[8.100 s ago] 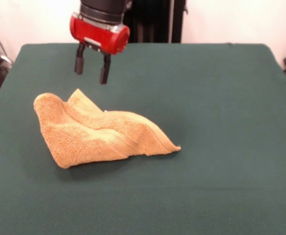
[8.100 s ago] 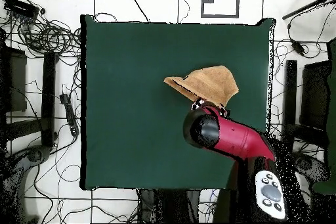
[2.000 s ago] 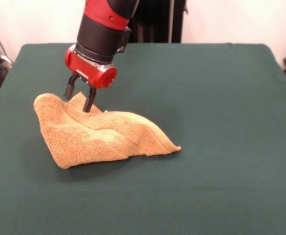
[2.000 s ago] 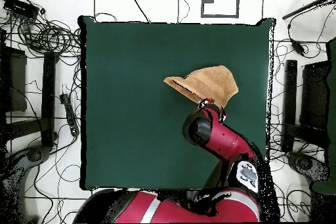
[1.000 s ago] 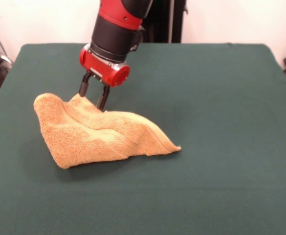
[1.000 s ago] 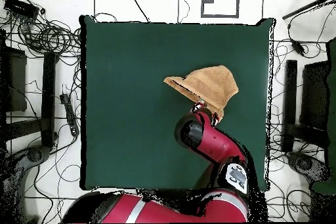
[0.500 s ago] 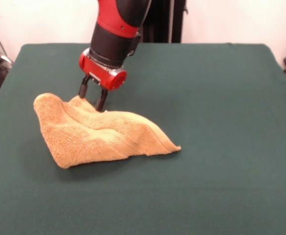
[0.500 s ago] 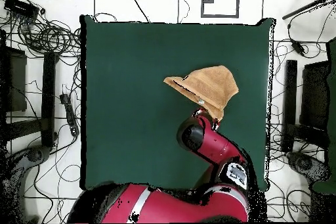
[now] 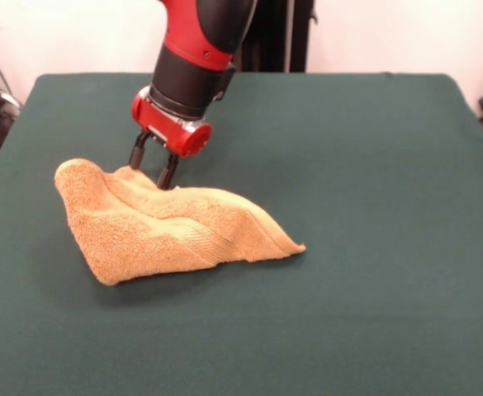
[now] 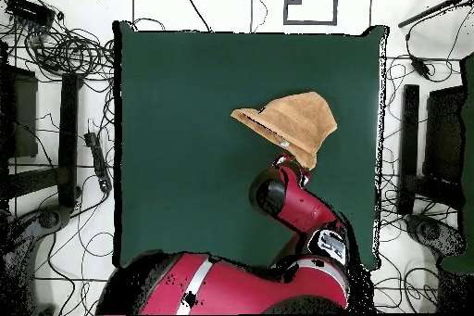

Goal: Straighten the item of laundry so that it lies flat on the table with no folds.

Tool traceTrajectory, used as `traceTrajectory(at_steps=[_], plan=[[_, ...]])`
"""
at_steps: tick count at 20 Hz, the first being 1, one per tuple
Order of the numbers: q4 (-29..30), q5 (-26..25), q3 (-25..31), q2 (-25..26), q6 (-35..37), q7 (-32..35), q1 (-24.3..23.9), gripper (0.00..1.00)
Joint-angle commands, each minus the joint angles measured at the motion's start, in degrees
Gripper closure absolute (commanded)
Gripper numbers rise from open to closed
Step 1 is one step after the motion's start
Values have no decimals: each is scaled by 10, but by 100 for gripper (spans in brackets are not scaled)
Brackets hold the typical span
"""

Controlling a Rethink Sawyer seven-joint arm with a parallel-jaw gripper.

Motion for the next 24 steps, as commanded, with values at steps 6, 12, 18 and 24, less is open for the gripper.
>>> traceTrajectory(at_steps=[6,12,18,24], plan=[[37,36,39,46,-7,141,2,0],[69,40,14,2,42,136,23,0],[64,51,-6,-11,75,125,39,0],[65,49,-6,-18,76,121,39,0]])
